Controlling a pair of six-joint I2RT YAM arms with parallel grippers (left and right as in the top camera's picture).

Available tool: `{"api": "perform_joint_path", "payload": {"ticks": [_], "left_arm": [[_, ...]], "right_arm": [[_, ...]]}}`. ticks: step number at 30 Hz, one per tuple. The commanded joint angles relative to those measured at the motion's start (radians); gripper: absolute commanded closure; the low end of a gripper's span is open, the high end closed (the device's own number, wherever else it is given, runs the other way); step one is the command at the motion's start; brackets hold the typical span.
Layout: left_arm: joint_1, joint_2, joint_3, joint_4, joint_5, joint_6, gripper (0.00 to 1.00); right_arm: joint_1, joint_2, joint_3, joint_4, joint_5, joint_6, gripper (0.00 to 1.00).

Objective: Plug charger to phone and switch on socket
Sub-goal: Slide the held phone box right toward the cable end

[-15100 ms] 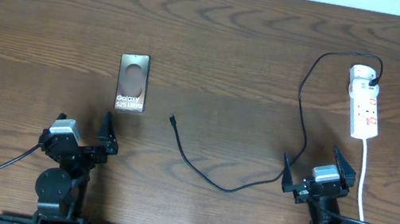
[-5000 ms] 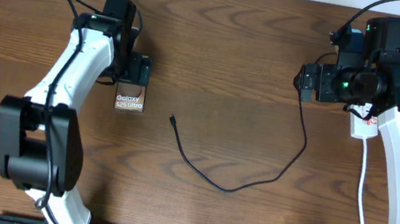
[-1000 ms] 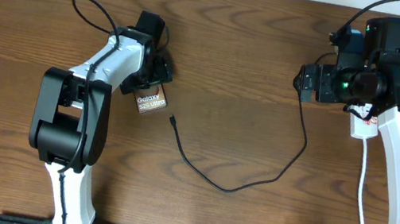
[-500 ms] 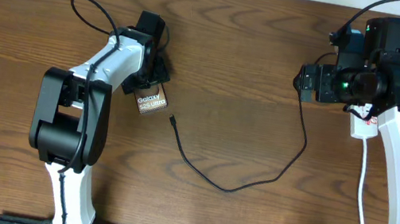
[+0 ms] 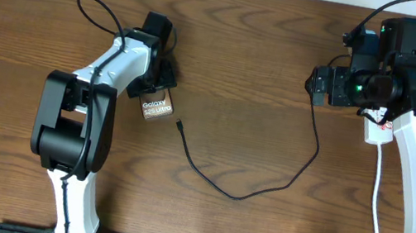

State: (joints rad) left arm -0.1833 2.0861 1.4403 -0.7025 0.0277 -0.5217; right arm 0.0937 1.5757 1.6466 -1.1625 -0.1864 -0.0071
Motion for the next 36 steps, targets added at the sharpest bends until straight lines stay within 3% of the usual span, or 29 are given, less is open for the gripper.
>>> {"api": "perform_joint_path", "payload": {"ticks": [1,19,36], "left_arm": [[-0.034,0.018,-0.024,-0.014,0.032,0.065,0.26],[-0.068,0.016,0.011,-0.056,0.036,0.138,0.26],[-0.190,0.016,0.011,-0.058,0.035,0.167,0.26]], "right_arm": [[-0.005,-0.004,0.019,0.003,-0.006,0.010,0.01],[-0.005,-0.004,0.019,0.003,-0.006,0.010,0.01],[-0.005,-0.004,0.019,0.003,-0.006,0.010,0.01]]}}
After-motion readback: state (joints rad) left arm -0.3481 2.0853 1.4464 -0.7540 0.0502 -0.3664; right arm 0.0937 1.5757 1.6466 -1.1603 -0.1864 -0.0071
